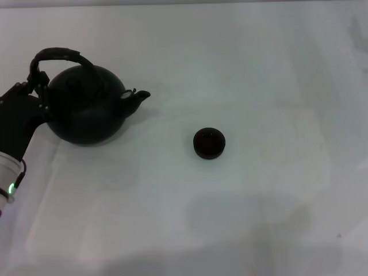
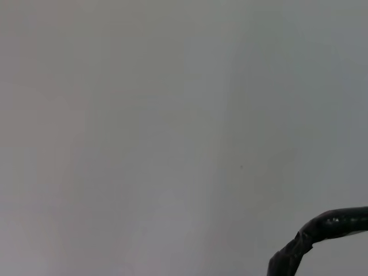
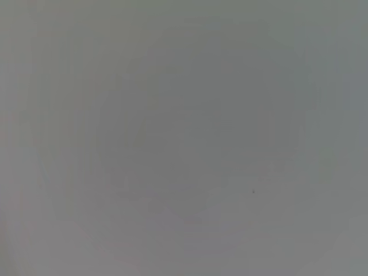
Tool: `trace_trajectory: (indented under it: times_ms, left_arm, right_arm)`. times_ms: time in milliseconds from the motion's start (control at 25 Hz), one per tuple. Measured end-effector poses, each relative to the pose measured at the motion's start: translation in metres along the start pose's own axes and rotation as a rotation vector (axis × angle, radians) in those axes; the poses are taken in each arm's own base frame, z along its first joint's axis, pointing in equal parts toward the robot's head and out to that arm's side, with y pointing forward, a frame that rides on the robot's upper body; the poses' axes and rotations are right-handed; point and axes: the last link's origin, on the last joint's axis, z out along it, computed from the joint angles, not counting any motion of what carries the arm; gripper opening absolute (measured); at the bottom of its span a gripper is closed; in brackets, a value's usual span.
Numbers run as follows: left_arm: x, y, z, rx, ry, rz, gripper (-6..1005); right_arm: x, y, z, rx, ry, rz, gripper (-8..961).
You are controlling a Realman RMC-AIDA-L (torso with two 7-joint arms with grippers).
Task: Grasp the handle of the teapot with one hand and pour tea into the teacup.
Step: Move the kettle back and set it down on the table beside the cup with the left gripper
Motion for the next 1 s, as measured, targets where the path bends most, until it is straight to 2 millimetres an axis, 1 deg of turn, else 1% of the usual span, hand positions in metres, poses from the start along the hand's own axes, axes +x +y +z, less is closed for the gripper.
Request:
trace_trajectory:
  times_ms: [320,520,720,760,960,1000]
  left_arm:
    - [0.0,0.0,0.0,-0.004,-0.003,0.008,117]
    - [0.0,0.0,0.0,-0.007,0.002,0.009,291]
    - [0.002,0.001,-0.001,-0.022,0.015,0.014,395]
    - [0.002,0.002,-0.002,-0.021,0.018,0.012,416]
    - [0.004,0.004,-0.018,-0.031,0.06,0.006,650]
    - [0.005,0.004,-0.022,-0.034,0.069,0.005,650]
  right_arm:
    - [-0.002,-0.006,-0.002,0.023,-0.012,0.008,673]
    - [-0.002,-0.007,-0.003,0.027,-0.011,0.011,673]
    - [-0.002,-0.008,-0.004,0.029,-0.011,0.012,674]
    - [-0.002,-0.008,-0.004,0.032,-0.013,0.012,674]
    - [-0.004,-0.011,-0.003,0.046,-0.022,0.015,674]
    - [-0.005,-0.012,-0.003,0.047,-0.024,0.015,674]
